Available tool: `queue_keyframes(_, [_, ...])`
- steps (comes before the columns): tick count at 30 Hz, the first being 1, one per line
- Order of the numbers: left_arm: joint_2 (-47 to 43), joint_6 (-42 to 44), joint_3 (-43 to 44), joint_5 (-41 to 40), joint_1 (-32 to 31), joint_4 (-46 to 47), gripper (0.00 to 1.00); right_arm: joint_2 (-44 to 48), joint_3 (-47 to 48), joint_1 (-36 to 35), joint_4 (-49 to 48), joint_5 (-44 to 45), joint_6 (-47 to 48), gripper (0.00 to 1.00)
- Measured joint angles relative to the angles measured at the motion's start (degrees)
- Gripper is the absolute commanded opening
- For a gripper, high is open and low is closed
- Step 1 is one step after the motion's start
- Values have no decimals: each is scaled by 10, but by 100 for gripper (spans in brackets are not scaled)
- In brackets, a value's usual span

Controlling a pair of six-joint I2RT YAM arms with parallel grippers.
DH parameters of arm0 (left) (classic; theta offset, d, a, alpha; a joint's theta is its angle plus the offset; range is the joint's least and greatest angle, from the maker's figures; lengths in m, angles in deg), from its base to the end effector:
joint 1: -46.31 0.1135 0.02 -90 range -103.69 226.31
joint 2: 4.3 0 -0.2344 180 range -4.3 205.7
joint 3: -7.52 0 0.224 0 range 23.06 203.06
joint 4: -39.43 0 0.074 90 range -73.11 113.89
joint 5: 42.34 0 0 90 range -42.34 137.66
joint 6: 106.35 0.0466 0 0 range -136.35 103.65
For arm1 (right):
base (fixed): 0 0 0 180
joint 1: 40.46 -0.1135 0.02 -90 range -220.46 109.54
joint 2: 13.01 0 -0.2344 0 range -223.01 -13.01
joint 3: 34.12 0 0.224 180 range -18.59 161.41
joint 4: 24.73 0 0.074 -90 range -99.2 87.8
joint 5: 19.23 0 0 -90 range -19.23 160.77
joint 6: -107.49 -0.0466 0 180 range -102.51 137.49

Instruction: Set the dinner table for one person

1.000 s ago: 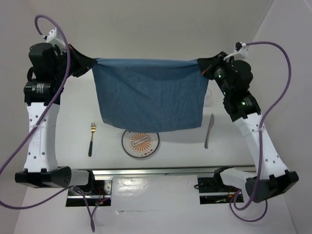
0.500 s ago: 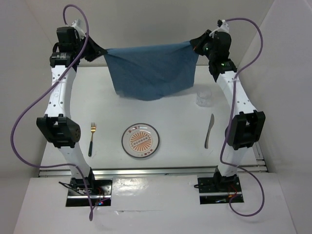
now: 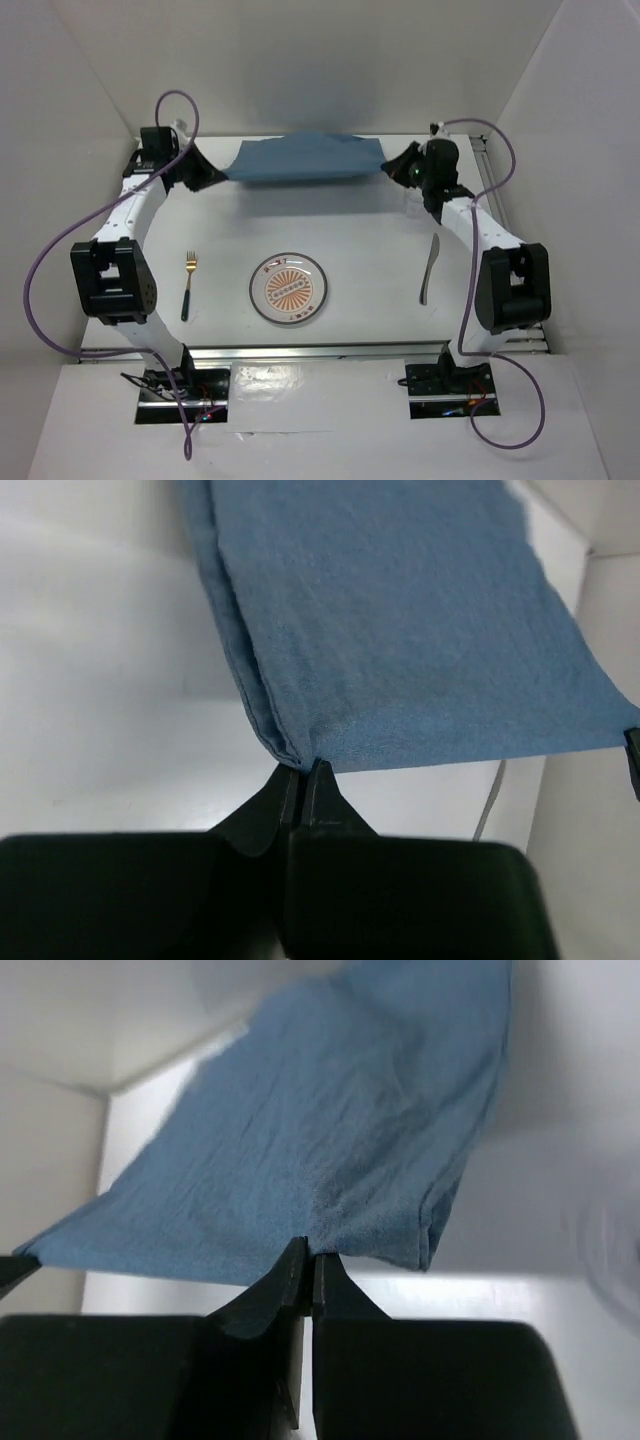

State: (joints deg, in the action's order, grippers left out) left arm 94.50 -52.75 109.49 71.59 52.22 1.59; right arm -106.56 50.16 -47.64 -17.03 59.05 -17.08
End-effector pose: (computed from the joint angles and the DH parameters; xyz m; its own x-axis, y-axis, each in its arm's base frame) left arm 0.3754 0.0199 0.2912 -0.5965 -0.6071 -0.5251 -0.1444 0.7247 -0.6738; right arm 0.3659 0.0556 0.2765 -0.4173 0.5074 -0.7539 -0.0952 0.8006 0.5915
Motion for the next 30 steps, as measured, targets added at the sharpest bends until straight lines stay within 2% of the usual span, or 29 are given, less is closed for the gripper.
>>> queue_keyframes(1, [-6, 2, -40, -1, 0, 3, 31, 21, -47, 0, -1, -5, -6, 47])
queue_keyframes(2, [-10, 1, -68, -2, 1, 2, 48, 37, -83, 0, -3, -11, -14, 61])
queue_keyframes(3, [-12, 6, -90, -7, 1, -7, 79, 53, -116, 0, -2, -13, -16, 72])
queue_keyframes(4, [-12, 6, -108, -15, 2, -21, 87, 73, -152, 1, -1, -17, -17, 83])
queue_keyframes(6, [-12, 7, -118, -31, 6, -47, 91, 97, -183, -1, 7, -23, -17, 85])
queue_keyframes(8, [-20, 15, -112, -42, 8, -60, 90, 113, -184, -4, 20, -23, -14, 85])
queue_keyframes(10, [-36, 18, -97, -51, 10, -67, 82, 127, -172, -9, 31, -21, -10, 74])
queue_keyframes(11, [-46, 19, -89, -55, 11, -66, 76, 134, -163, -10, 34, -20, -7, 61])
queue_keyframes(12, [-60, 21, -78, -57, 11, -64, 63, 141, -152, -11, 37, -19, -5, 53])
queue_keyframes(13, [-69, 18, -73, -59, 11, -63, 54, 144, -143, -11, 38, -19, 1, 44])
queue_keyframes(14, [-78, 20, -67, -59, 10, -60, 42, 145, -128, -12, 42, -17, 3, 26])
queue_keyframes(15, [-83, 21, -62, -61, 7, -59, 30, 144, -115, -13, 46, -15, 9, 18])
queue_keyframes(16, [-85, 23, -57, -62, 3, -57, 12, 142, -103, -14, 51, -14, 9, 12])
queue_keyframes(17, [-82, 26, -54, -62, -3, -56, 3, 135, -90, -16, 57, -13, 11, 8])
queue_keyframes(18, [-74, 33, -52, -63, -13, -53, 0, 126, -79, -19, 61, -12, 14, 0])
queue_keyframes(22, [-3, 33, -46, -64, -53, -53, 0, 64, -45, -29, 87, -10, 21, 0])
queue_keyframes(26, [61, 35, -51, -77, -81, -78, 0, -1, -25, -34, 144, 8, 31, 5])
queue_keyframes(27, [63, 35, -56, -85, -83, -84, 0, -7, -25, -34, 162, 15, 32, 9])
queue_keyframes(28, [62, 35, -61, -93, -83, -89, 6, -8, -27, -34, 175, 23, 32, 15])
queue_keyframes(30, [55, 34, -67, -115, -81, -94, 17, 4, -45, -34, 183, 37, 28, 47])
